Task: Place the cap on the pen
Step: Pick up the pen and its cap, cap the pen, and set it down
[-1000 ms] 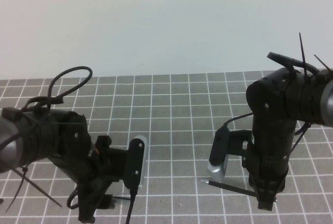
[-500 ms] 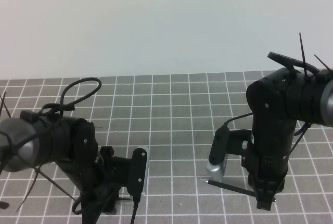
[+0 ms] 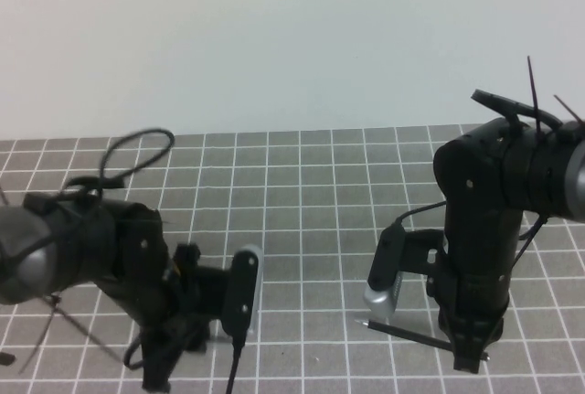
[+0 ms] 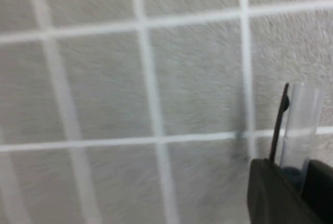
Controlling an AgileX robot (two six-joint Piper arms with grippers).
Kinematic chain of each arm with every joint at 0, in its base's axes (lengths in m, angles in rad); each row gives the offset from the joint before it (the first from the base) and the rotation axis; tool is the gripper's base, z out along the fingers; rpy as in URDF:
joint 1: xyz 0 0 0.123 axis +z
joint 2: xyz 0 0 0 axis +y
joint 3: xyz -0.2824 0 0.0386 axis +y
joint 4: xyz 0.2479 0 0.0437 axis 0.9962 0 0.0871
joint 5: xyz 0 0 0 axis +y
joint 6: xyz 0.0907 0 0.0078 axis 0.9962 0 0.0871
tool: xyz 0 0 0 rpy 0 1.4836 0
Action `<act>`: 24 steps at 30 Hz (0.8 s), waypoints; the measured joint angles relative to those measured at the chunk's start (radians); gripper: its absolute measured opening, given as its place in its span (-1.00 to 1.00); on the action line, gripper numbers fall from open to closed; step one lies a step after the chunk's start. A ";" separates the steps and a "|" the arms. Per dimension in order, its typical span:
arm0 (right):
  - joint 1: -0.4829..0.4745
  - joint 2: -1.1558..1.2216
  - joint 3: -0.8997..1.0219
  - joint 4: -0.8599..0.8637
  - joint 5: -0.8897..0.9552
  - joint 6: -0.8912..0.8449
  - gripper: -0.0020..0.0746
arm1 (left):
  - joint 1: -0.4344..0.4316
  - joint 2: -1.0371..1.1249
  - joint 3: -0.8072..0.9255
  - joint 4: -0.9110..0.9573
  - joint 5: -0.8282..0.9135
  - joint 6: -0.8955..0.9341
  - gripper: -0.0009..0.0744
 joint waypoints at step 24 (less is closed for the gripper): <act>0.036 -0.130 -0.034 0.456 0.219 0.081 -0.96 | 0.000 -0.703 0.320 -0.027 -0.203 0.153 -0.97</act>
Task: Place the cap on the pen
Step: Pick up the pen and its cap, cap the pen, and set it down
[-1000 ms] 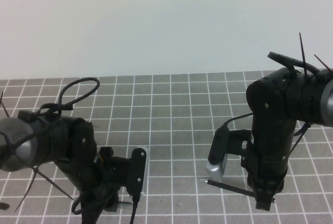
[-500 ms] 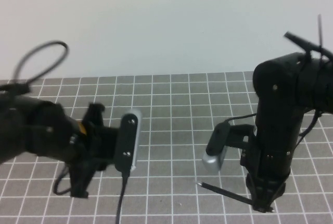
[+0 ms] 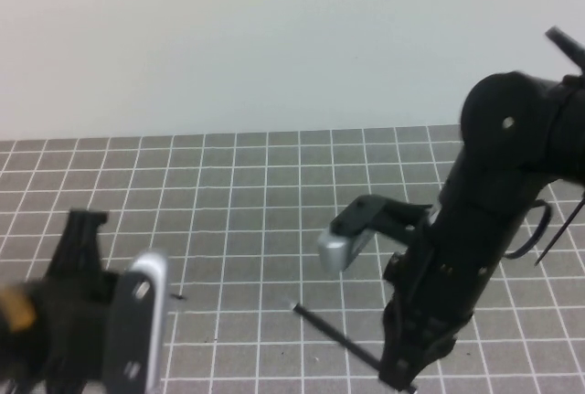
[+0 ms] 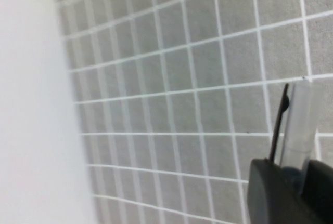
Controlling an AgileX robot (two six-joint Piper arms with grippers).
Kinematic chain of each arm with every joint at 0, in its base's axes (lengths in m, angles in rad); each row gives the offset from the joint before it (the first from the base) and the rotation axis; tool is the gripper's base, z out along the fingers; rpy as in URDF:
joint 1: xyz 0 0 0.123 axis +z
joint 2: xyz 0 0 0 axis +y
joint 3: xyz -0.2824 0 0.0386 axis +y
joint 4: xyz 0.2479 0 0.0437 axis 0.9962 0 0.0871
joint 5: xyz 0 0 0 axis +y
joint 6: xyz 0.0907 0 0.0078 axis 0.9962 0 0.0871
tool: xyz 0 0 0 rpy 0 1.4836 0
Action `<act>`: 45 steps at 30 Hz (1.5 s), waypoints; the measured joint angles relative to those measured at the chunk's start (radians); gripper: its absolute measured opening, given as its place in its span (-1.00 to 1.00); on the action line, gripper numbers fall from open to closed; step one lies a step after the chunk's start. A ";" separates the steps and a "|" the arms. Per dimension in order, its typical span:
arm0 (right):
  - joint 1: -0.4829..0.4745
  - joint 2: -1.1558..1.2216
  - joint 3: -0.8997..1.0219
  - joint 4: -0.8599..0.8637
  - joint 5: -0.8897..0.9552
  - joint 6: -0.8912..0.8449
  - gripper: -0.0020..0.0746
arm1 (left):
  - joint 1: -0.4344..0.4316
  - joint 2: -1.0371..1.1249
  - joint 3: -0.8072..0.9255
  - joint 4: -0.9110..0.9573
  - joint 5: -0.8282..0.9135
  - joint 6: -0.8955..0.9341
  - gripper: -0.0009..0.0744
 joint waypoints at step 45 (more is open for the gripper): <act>0.184 0.000 0.002 0.253 -0.002 -0.036 -0.96 | -0.014 -0.282 0.292 -0.303 -0.200 0.363 -0.97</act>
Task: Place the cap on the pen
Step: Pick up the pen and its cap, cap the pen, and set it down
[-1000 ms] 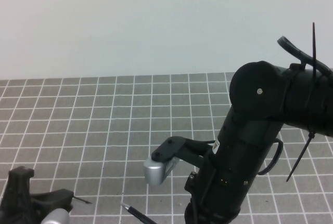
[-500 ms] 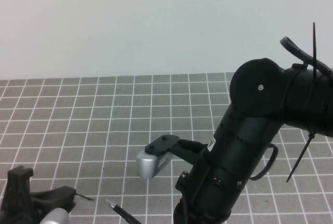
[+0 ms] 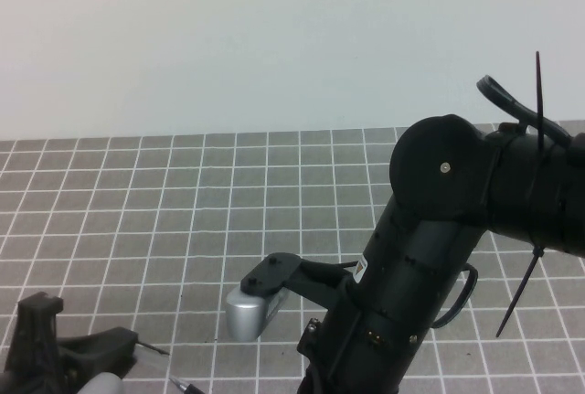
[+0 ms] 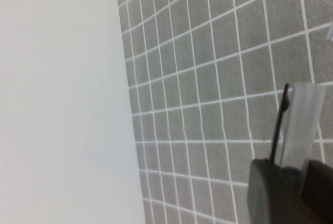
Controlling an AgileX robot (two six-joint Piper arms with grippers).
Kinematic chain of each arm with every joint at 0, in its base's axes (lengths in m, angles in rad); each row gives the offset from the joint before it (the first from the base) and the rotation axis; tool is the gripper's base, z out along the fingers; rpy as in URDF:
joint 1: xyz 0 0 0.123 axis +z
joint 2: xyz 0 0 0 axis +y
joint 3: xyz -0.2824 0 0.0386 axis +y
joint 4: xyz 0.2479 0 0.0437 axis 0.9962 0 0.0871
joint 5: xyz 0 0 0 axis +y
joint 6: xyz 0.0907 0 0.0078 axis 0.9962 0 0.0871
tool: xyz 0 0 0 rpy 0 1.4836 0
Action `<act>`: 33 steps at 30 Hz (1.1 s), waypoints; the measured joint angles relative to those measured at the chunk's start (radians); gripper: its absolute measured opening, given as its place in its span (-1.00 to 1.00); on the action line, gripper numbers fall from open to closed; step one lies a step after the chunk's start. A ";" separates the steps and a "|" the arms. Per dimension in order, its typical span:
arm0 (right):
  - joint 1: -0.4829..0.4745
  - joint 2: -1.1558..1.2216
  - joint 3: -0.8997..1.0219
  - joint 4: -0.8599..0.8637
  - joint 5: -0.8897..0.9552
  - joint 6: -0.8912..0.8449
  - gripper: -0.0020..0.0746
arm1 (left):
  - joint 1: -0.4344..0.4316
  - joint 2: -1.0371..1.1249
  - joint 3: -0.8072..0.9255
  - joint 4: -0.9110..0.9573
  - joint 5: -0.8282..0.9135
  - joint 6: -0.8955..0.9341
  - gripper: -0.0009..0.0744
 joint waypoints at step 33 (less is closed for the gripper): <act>0.000 0.000 0.000 -0.107 0.000 0.019 -0.96 | -0.083 -0.066 0.000 -0.156 -0.071 0.058 -0.97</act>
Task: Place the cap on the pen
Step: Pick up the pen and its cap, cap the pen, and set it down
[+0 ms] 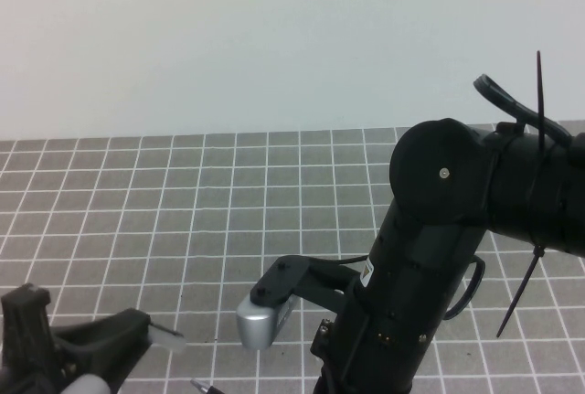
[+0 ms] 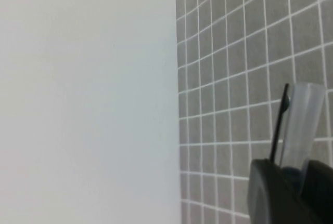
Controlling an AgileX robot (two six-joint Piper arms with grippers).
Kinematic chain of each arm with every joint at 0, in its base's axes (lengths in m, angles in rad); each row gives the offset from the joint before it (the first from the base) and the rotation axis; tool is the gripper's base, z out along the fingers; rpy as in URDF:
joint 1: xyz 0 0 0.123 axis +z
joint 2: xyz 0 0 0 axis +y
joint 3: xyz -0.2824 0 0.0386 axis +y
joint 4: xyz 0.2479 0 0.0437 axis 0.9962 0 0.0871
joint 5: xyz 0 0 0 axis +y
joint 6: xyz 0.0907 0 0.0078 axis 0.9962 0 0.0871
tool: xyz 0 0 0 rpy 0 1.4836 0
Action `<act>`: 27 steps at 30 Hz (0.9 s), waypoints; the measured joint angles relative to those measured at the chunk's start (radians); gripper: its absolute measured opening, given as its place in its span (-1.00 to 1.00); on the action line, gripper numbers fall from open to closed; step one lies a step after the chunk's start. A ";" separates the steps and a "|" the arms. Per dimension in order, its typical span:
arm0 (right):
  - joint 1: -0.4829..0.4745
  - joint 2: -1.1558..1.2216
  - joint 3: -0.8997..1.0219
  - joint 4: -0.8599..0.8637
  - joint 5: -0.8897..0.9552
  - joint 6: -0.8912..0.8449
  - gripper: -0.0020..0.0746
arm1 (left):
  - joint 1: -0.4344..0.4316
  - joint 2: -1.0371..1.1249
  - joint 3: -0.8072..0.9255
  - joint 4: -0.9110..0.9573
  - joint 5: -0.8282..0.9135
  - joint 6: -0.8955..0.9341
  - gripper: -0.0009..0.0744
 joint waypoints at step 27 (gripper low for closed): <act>0.000 0.000 0.000 0.018 0.000 -0.048 -0.96 | 0.000 -0.012 0.067 0.027 0.029 0.037 -0.97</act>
